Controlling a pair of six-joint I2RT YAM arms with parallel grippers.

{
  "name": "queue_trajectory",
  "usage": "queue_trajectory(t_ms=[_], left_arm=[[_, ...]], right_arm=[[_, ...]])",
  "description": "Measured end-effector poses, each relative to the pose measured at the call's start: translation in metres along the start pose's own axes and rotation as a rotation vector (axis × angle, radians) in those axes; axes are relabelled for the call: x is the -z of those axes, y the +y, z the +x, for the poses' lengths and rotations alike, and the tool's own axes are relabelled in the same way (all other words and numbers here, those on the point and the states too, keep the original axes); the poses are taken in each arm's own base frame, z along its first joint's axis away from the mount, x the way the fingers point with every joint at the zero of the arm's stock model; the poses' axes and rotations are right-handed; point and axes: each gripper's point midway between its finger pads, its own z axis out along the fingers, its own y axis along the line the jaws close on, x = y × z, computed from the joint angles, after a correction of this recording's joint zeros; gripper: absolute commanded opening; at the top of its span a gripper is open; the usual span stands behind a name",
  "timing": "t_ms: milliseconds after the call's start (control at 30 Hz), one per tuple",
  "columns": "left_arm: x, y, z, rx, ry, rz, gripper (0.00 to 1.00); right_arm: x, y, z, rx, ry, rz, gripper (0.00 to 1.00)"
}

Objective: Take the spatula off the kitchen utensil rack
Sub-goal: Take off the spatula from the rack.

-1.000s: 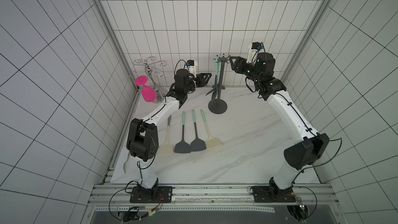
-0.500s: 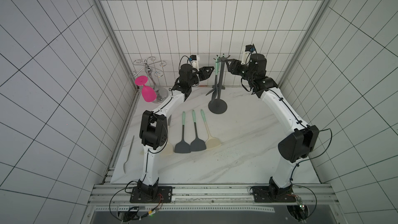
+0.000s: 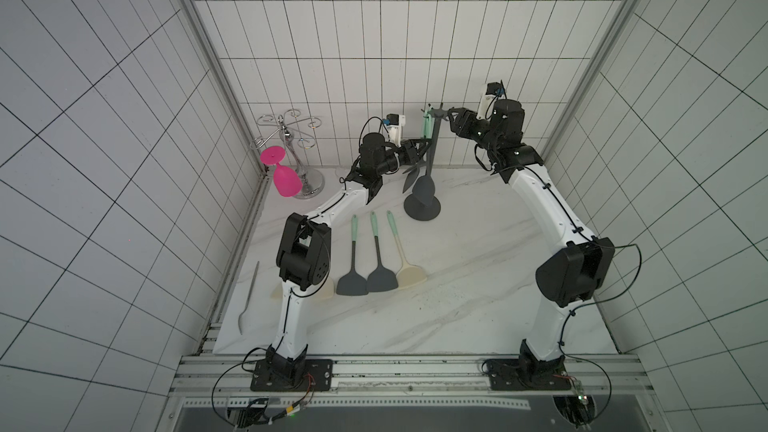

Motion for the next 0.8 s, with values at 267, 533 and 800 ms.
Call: queue_trajectory(t_ms=[267, 533, 800], left_arm=[[-0.020, -0.036, 0.035, -0.041, 0.063, 0.066, 0.34], [-0.017, -0.028, 0.034, -0.058, 0.065, -0.017, 0.24], [-0.005, -0.014, 0.011, -0.057, 0.017, -0.079, 0.00]], right_arm=[[-0.010, -0.007, -0.002, -0.064, 0.025, -0.071, 0.59], [-0.008, -0.005, -0.001, -0.069, 0.040, -0.104, 0.59], [0.003, 0.003, -0.009, -0.047, 0.032, -0.122, 0.59]])
